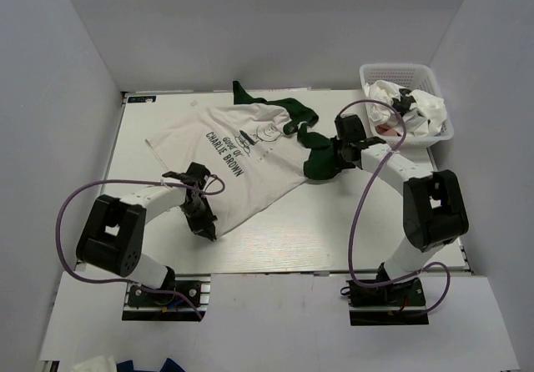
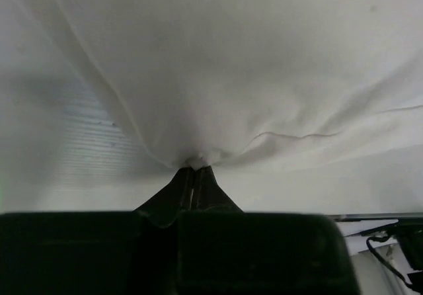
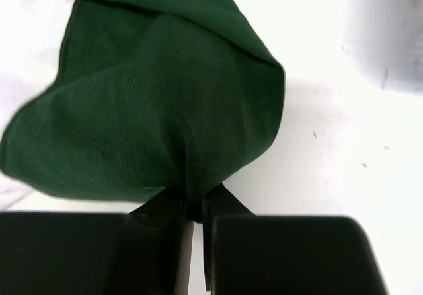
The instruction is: Fold and stack the t-shirts
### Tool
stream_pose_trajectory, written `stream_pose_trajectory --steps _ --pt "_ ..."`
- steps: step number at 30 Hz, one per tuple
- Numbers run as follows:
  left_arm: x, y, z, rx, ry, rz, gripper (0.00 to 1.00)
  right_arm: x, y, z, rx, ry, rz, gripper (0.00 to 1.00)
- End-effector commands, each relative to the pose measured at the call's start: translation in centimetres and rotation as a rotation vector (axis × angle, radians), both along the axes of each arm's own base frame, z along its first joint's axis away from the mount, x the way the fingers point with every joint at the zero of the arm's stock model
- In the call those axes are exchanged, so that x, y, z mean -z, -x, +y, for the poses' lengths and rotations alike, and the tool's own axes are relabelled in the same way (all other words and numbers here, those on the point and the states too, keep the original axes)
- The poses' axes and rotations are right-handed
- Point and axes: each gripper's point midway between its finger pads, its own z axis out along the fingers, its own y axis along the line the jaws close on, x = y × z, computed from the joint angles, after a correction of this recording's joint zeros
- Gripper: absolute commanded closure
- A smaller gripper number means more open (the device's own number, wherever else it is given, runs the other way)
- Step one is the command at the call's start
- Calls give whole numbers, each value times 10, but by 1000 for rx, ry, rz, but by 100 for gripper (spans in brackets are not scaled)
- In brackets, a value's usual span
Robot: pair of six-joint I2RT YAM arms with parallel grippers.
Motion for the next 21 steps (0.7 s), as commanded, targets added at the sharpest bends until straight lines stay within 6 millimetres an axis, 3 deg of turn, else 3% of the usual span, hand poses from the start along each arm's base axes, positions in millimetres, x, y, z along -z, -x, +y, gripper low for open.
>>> stream_pose_trajectory --steps 1,4,6,9,10,11,14,15,16,17,18,19,20,21 --pt "3 -28 2 12 -41 -96 100 -46 10 -3 -19 -10 -31 100" --pt "-13 -50 6 15 -84 -170 100 -65 25 -11 -30 5 -26 100" --pt "-42 -74 8 32 -107 -279 100 -75 28 -16 -24 19 -37 100" --pt "-132 -113 -3 101 -47 -537 100 -108 34 -20 -13 12 -76 100" --pt "-173 -125 -6 102 -24 -625 100 -132 31 -18 -2 -10 -130 100" --pt "-200 -127 -5 98 -17 -700 100 -153 30 -19 6 -21 -179 100" --pt "-270 -139 5 69 -36 -897 100 -205 36 -32 57 -32 -307 100" --pt "-292 -138 9 48 -37 -960 100 -237 39 -35 60 -51 -381 100" --pt "-327 -139 14 44 -42 -1051 100 -250 42 -39 75 -49 -413 100" --pt "-347 -139 20 14 -57 -1106 100 -265 44 -44 88 -46 -451 100" --pt "-368 -141 23 7 -63 -1162 100 -314 54 -50 94 -74 -572 100" --pt "-414 -131 30 -9 -49 -1285 100 -334 60 -52 96 -90 -626 100" --pt "-442 -129 31 -22 -29 -1373 100 -366 66 -55 100 -115 -706 100" --pt "-478 -119 35 -39 -7 -1472 100 -406 86 -62 91 -141 -815 100"
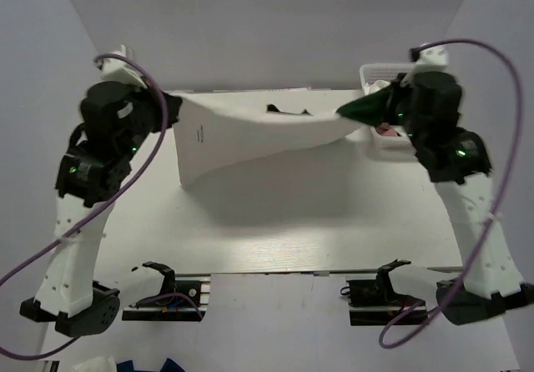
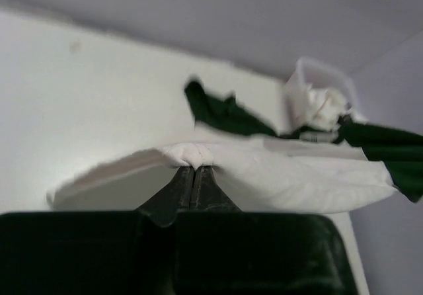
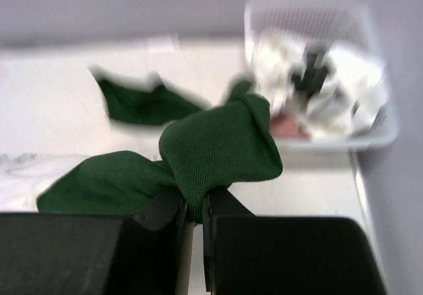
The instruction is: Fold and stack the t-shirts
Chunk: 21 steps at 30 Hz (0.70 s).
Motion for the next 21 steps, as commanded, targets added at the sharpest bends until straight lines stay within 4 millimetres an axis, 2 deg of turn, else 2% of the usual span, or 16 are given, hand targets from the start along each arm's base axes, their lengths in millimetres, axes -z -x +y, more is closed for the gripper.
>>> stream_pose_trajectory --steps 1,2,3,4,6,7,9,10,11,12,13,16,18,19,20,21 --pt "-89 28 24 -40 -4 -274 100 -129 49 -29 38 -68 -355 100" --pt "-114 33 29 -52 17 -356 100 -157 65 -34 33 -95 -452 100" --pt "-132 42 31 -40 27 -413 100 -177 82 -30 -34 -88 -519 100" --pt "-158 55 31 -19 42 -488 100 -212 109 -36 -56 -118 -632 100" --pt "-203 89 42 -13 58 -638 100 -239 138 -30 -157 -97 -736 100" --pt "-215 97 41 9 61 -680 100 -268 169 -32 -200 -115 -831 100" --pt "-249 134 48 29 88 -807 100 -290 197 -35 -241 -96 -911 100" --pt "-255 141 51 26 83 -831 100 -303 213 -35 -268 -94 -960 100" --pt "-270 161 56 29 100 -890 100 -308 220 -37 -274 -85 -984 100" --pt "-277 166 58 26 108 -917 100 -317 232 -40 -277 -84 -1021 100" --pt "-283 176 62 24 117 -943 100 -320 237 -41 -280 -81 -1039 100" --pt "-288 182 66 9 127 -968 100 -330 243 -49 -243 -67 -1097 100" --pt "-284 165 66 -19 131 -929 100 -332 228 -53 -193 -64 -1098 100" --pt "-279 154 64 -31 124 -902 100 -326 204 -49 -172 -49 -1055 100" --pt "-273 142 63 -45 115 -868 100 -321 191 -49 -149 -48 -1026 100" --pt "-259 114 62 -86 94 -793 100 -316 180 -47 -143 -41 -1001 100"
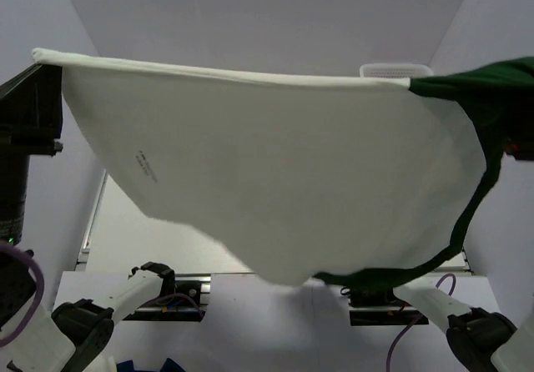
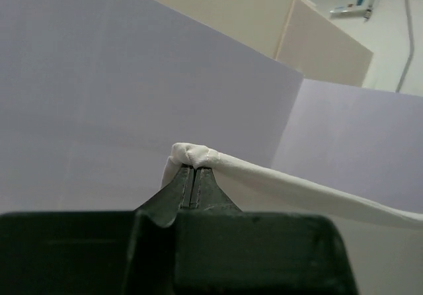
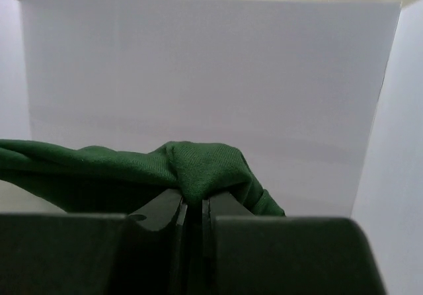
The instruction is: Fold and stack the t-shirts
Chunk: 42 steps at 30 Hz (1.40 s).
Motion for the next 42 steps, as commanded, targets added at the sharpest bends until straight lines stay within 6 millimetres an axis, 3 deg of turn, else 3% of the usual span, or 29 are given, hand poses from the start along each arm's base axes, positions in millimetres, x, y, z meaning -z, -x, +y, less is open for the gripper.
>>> stream_pose_trajectory --steps 1,2,3,5,6,7,8,9,10,11,12,13,14,15,16,17,18,19,20,21,22,23,26,29,32,36,37,39,42 --pt "42 -97 -2 -155 -4 240 100 19 -91 9 119 3 132 100" --pt "58 -119 6 -231 14 310 100 34 -113 17 119 19 186 100" --pt "82 -148 1 -259 2 401 100 45 -128 22 119 25 223 100" --pt "131 -189 14 -418 -9 563 100 87 -185 44 100 38 365 100" --pt "156 -205 21 -478 1 645 100 129 -220 58 98 70 470 100" --pt "206 -225 24 -557 -55 784 100 142 -235 62 95 35 504 100" --pt "244 -246 34 -672 -72 881 100 193 -265 71 105 51 621 100" --pt "272 -259 32 -695 -85 944 100 217 -282 83 79 35 680 100" --pt "325 -272 37 -739 -138 1057 100 234 -291 91 59 19 714 100" --pt "367 -292 30 -720 -187 1149 100 266 -313 104 36 34 777 100" --pt "400 -301 31 -718 -212 1225 100 320 -322 114 10 46 893 100" --pt "433 -310 33 -726 -185 1298 100 342 -329 118 3 42 938 100" --pt "482 -324 39 -717 -172 1453 100 397 -348 130 -5 69 1051 100" --pt "489 -317 45 -707 -171 1502 97 413 -354 133 -2 82 1086 100" --pt "521 -332 46 -703 -174 1593 91 423 -361 136 -2 102 1103 97" --pt "534 -335 54 -714 -175 1649 76 454 -371 139 12 134 1176 54" --pt "522 -350 57 -718 -156 1628 40 469 -384 141 27 169 1205 28" --pt "539 -356 55 -709 -189 1678 20 473 -393 144 32 190 1235 10" --pt "535 -361 56 -701 -175 1675 1 482 -388 143 51 215 1291 10" --pt "525 -367 56 -698 -161 1646 0 490 -391 146 50 234 1318 10" --pt "524 -372 50 -655 -161 1634 0 479 -394 150 24 217 1296 10" --pt "511 -372 47 -625 -170 1594 0 478 -392 153 7 215 1292 10" --pt "507 -378 33 -521 -170 1528 0 480 -380 159 -48 161 1292 10" --pt "510 -376 19 -412 -220 1506 0 506 -359 164 -103 151 1376 10" --pt "533 -371 -2 -324 -255 1545 0 529 -352 166 -121 124 1440 10" --pt "578 -360 -29 -149 -249 1652 0 554 -341 175 -158 89 1531 10" --pt "580 -360 -28 -136 -239 1655 0 566 -336 178 -178 73 1567 10" --pt "605 -352 -31 -114 -246 1716 0 581 -330 179 -181 62 1603 10" --pt "623 -344 -30 -113 -254 1758 0 596 -346 185 -186 61 1603 10"
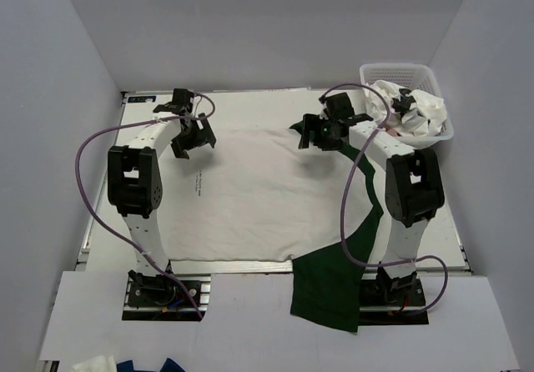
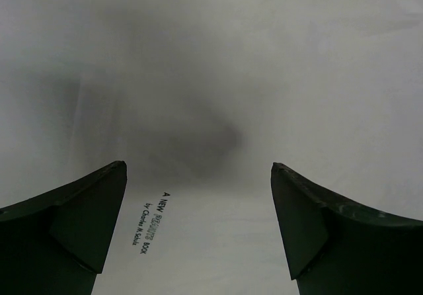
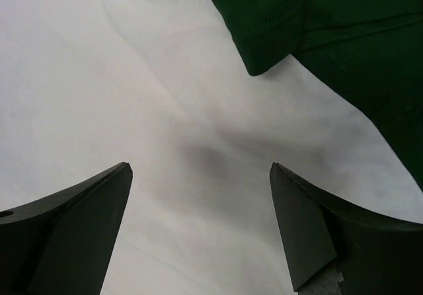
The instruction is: Fold and stack the t-shirts
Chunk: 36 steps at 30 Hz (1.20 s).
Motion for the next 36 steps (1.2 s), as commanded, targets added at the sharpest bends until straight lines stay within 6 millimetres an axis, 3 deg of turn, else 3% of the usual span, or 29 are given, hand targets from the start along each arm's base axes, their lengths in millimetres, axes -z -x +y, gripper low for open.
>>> stream_pose_trajectory --steps 1,4,5,6,7,8,9,10,11,12,13,15,16,19,21,22,24,25,26,27,28,29,30,31,32,33,35,36 --pt "-1 8 -6 31 49 5 0 7 -18 18 -6 -59 -11 10" --pt "14 16 -5 38 43 31 0 21 -45 22 23 -48 -35 10" --pt "21 20 -1 29 42 46 0 10 -61 27 38 -71 -84 10" --pt "26 23 3 19 21 56 0 26 -76 28 58 -66 -77 10" --pt "29 24 6 24 7 55 0 28 -83 32 68 -71 -88 10" --pt "32 26 10 22 -18 62 0 28 -106 37 81 -81 -131 10" --pt "45 32 15 13 -44 107 0 50 -121 30 135 -35 -129 10" --pt "51 38 20 5 -68 138 0 -8 -165 39 175 -73 -284 10" --pt "56 41 26 -7 -101 159 0 19 -177 33 218 -17 -264 10" --pt "60 46 30 -13 -121 185 0 33 -193 29 252 10 -282 10" --pt "63 47 34 -20 -141 193 0 -15 -227 37 267 -44 -437 10" --pt "67 51 39 -29 -169 212 0 -70 -266 37 316 -104 -725 10" --pt "67 51 39 -29 -169 212 0 -72 -270 36 321 -110 -768 10" --pt "60 45 40 -35 -178 188 0 -125 -279 37 295 -156 -940 10" --pt "54 44 42 -38 -187 190 0 -132 -268 40 229 -74 -918 10" --pt "47 36 41 -40 -184 164 0 -155 -256 45 154 -41 -938 10" --pt "41 29 40 -42 -181 143 0 -125 -223 38 102 36 -784 10" --pt "32 24 40 -44 -178 117 0 -149 -209 27 117 60 -795 10" --pt "28 20 39 -45 -176 105 0 -119 -183 11 122 128 -684 10" --pt "23 17 39 -46 -175 96 0 -115 -175 0 140 155 -658 10" --pt "23 17 37 -41 -165 97 0 -91 -152 -14 150 208 -532 10" --pt "23 17 37 -41 -165 97 0 -81 -121 -30 174 233 -465 10" --pt "20 14 37 -50 -160 87 0 -72 -107 -34 168 241 -426 10" --pt "20 14 35 -46 -151 88 0 -51 -75 -42 152 275 -344 10" --pt "16 11 33 -43 -138 68 0 -57 -60 -43 147 247 -334 10" --pt "19 14 33 -42 -140 80 0 -12 -28 -50 132 264 -220 10" --pt "22 14 30 -35 -122 77 0 -11 -4 -43 132 175 -165 10" --pt "23 11 29 -35 -123 78 0 4 17 -47 130 174 -114 10"
